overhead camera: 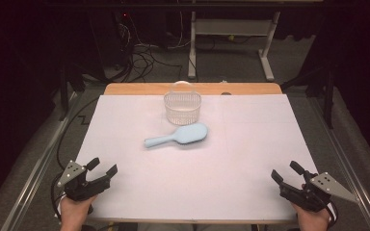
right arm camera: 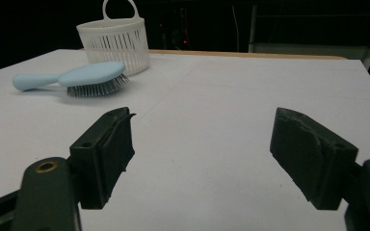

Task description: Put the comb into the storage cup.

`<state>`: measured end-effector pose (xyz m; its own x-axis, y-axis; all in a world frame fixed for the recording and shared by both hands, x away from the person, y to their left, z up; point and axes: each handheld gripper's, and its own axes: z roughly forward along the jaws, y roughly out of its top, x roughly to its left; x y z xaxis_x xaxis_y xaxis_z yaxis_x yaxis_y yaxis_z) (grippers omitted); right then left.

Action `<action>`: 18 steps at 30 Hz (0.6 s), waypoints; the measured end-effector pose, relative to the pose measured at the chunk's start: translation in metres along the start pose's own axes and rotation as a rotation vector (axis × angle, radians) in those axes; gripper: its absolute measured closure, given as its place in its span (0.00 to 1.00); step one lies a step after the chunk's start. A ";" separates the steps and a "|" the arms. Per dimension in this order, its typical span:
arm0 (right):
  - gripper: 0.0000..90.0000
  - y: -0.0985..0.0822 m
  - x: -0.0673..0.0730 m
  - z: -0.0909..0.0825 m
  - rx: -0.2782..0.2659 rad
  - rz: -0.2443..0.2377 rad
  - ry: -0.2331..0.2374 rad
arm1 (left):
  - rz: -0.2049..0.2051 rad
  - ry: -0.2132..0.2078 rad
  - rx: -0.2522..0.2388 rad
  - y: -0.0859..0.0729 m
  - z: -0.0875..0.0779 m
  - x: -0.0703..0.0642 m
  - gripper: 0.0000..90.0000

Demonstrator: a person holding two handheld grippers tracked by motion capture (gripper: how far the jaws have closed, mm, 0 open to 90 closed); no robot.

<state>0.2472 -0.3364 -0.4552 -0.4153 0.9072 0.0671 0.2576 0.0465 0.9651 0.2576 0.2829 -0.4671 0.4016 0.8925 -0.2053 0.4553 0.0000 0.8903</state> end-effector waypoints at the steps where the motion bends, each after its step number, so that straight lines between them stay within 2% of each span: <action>1: 0.26 0.000 0.000 0.000 -0.001 0.002 0.000 | 0.007 0.003 0.001 0.000 0.000 0.000 0.24; 10: 0.26 0.000 0.001 0.000 -0.004 -0.002 -0.010 | 0.033 -0.003 -0.008 0.001 -0.001 -0.002 0.24; 18: 0.26 0.000 0.000 0.000 0.001 0.001 -0.012 | 0.024 -0.010 -0.011 0.003 -0.001 -0.003 0.24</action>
<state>0.2473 -0.3368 -0.4552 -0.4047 0.9121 0.0651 0.2593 0.0462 0.9647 0.2566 0.2805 -0.4637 0.4201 0.8877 -0.1883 0.4369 -0.0160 0.8994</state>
